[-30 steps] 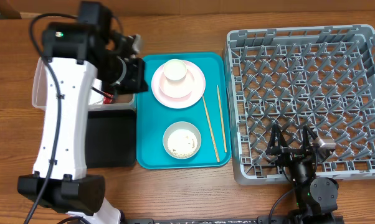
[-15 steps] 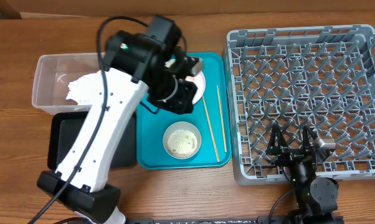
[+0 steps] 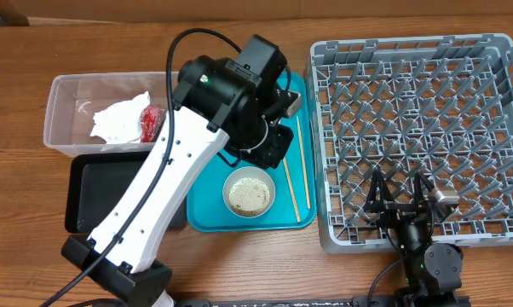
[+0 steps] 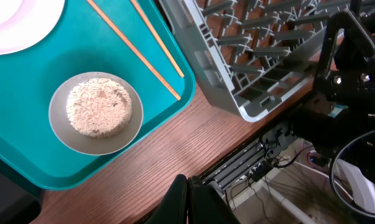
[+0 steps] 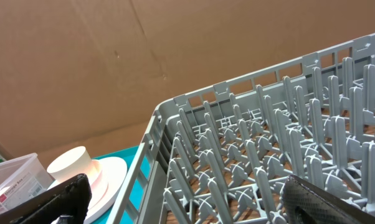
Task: Sort waste into correct bins and load items into the dishwasher
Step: 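Move the left gripper over the bowl of rice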
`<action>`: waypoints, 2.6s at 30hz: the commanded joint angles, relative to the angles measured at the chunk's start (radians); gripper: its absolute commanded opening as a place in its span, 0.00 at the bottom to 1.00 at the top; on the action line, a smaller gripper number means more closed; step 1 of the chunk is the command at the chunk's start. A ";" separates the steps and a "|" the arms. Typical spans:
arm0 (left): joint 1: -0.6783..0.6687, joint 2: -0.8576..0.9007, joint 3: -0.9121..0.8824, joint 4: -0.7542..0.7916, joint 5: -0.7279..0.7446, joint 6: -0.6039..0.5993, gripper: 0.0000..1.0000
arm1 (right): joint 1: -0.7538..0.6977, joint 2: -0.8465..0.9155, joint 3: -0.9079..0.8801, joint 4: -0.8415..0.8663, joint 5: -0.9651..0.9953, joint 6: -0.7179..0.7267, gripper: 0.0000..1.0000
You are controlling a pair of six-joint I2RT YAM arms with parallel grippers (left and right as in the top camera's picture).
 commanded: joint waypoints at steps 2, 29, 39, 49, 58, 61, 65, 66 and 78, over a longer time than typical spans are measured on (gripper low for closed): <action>-0.009 -0.003 0.000 0.001 -0.014 -0.011 0.04 | -0.007 -0.009 -0.010 0.005 -0.005 0.000 1.00; -0.106 0.005 -0.410 0.201 -0.153 -0.154 0.04 | -0.007 -0.009 -0.010 0.005 -0.005 0.000 1.00; -0.105 0.005 -0.622 0.401 -0.300 -0.216 0.04 | -0.007 -0.009 -0.010 0.005 -0.005 0.000 1.00; -0.105 0.005 -0.776 0.623 -0.376 -0.217 0.04 | -0.007 -0.009 -0.010 0.005 -0.005 0.000 1.00; -0.105 0.006 -0.852 0.724 -0.480 -0.224 0.04 | -0.007 -0.009 -0.010 0.005 -0.005 0.000 1.00; -0.105 0.006 -0.868 0.746 -0.520 -0.223 0.04 | -0.007 -0.009 -0.010 0.005 -0.005 0.000 1.00; -0.105 0.007 -0.871 0.753 -0.577 -0.223 0.04 | -0.007 -0.009 -0.010 0.005 -0.005 0.000 1.00; -0.105 0.008 -0.871 0.753 -0.585 -0.223 0.05 | -0.007 -0.009 -0.010 0.005 -0.005 0.000 1.00; -0.104 0.010 -0.900 0.784 -0.606 -0.223 0.08 | -0.007 -0.009 -0.010 0.006 -0.005 0.000 1.00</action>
